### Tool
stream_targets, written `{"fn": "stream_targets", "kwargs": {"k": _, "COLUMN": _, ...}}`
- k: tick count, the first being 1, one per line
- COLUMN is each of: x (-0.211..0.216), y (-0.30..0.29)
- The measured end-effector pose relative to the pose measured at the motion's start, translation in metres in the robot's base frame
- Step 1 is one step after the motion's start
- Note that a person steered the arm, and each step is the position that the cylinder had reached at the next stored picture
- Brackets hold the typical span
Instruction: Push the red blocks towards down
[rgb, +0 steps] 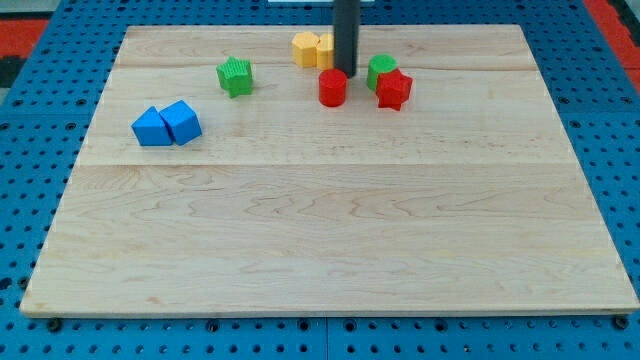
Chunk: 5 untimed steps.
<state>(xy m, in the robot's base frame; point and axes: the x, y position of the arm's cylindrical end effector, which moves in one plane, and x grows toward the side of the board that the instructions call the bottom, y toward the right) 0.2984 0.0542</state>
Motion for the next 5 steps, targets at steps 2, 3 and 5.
{"fn": "stream_targets", "kwargs": {"k": 2, "x": -0.026, "y": 0.070}}
{"fn": "stream_targets", "kwargs": {"k": 3, "x": 0.050, "y": 0.103}}
{"fn": "stream_targets", "kwargs": {"k": 5, "x": 0.021, "y": 0.088}}
